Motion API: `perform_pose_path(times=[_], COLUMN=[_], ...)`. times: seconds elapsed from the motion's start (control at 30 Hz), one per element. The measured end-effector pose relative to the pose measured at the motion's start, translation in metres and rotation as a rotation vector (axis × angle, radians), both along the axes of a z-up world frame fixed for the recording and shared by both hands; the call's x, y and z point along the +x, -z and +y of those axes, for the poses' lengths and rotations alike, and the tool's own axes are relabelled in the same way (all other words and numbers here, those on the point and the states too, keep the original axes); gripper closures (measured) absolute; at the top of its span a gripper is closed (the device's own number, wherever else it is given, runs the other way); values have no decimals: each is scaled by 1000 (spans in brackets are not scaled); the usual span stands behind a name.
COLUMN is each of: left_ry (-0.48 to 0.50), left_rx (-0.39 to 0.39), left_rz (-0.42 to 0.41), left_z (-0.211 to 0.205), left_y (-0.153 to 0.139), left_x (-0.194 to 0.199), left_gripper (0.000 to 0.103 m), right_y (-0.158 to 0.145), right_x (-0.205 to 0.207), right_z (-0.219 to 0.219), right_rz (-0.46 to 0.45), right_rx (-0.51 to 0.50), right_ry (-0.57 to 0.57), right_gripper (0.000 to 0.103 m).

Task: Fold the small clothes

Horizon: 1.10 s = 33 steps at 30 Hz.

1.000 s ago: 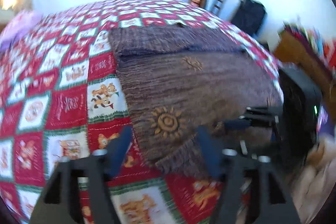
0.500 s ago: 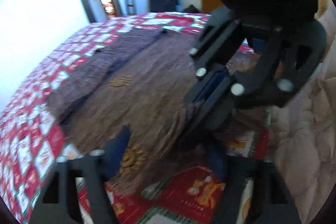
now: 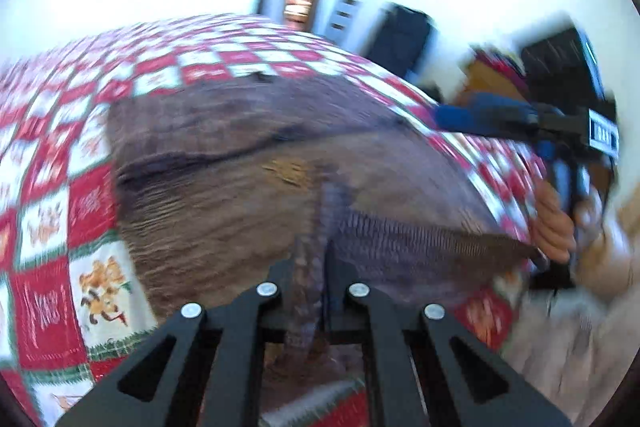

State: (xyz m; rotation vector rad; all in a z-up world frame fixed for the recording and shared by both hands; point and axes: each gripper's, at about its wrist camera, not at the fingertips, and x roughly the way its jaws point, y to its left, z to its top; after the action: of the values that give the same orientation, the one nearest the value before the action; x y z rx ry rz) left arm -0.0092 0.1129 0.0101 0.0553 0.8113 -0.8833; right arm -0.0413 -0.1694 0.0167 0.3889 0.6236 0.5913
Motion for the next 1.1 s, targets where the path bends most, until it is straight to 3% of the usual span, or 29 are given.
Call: perform_pose_path(times=[0.07,0.17,0.23,0.3,0.4,0.5,0.63,0.77,0.8,1.0,1.1], left_ry=[-135,-250,-278,-257,-239,-211,-168,-104,-95,-62,-80], left_rx=[-16,-68,-65,-110,-122,-133,-121,-79,-71,-35,-22], left_rz=[69,152,178,195,204,226,229,173,164,128,120], left_z=[8,20,18,16,18,20,16,7,4,-1,-1], left_y=[15,36,48,54,55,52,52,45,45,45,45], left_x=[24,44,53,53,50,47,53,41,39,35,34], left_gripper=[96,98,98,98,98,91,73,47,45,45,57], right_y=[-1,3,8,19,37,52,69,86,88,92,97], right_x=[-7,-32,-56,-83,-112,-129,-119,-117,-121,-134,-132], right_z=[-48,-110,-143,-168,-173,-152,-120,-109,-108,-103,-104], right_rz=[12,51,82,141,236,291,316,346,347,341,353], right_rx=[20,18,-7,-21,-76,-149,-286,-381,-391,-461,-455], right_ry=[151,334,433,501,492,425,383,351,346,364,367], right_gripper=[53,53,53,53,53,53,52,52,52,52,52])
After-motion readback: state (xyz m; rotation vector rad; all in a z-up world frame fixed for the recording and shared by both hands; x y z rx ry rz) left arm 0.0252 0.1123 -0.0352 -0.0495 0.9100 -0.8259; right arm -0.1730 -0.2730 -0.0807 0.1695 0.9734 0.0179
